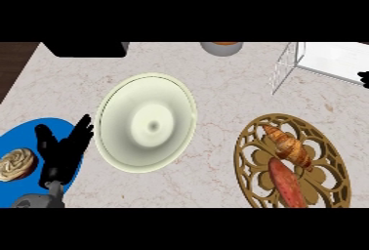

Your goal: Pick the croissant from the placemat and place it in the tiered shelf

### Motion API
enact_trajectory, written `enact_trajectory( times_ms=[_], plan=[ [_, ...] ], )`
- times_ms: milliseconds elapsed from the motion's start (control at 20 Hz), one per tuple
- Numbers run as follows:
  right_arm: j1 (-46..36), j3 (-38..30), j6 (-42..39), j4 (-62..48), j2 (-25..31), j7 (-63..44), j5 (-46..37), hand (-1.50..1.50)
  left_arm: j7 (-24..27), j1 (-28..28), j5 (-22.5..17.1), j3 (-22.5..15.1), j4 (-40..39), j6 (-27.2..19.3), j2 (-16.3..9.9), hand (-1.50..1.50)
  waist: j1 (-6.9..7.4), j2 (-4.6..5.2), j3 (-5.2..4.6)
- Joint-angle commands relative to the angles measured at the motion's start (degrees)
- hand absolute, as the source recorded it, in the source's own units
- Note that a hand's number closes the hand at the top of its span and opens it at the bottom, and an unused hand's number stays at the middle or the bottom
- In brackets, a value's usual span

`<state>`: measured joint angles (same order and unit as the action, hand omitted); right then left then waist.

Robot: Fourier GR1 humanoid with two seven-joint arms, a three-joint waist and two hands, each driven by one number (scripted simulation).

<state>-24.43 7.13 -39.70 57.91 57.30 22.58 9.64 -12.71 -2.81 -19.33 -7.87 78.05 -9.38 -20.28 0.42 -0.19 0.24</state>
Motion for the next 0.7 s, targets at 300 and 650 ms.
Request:
enact_trajectory(
  times_ms=[300,650],
  plan=[
    [1.68,0.85,8.0,19.75,-6.35,-25.16,0.73,-1.5,-0.53,0.23,0.94,1.25,-2.62,1.52,1.47,0.0,-0.71,0.05,-0.3],
    [0.74,3.62,9.2,27.0,-9.11,-38.25,-4.17,-1.5,-0.67,0.75,1.18,2.68,-2.52,2.65,1.69,0.0,-0.42,0.13,-0.29]
  ],
)
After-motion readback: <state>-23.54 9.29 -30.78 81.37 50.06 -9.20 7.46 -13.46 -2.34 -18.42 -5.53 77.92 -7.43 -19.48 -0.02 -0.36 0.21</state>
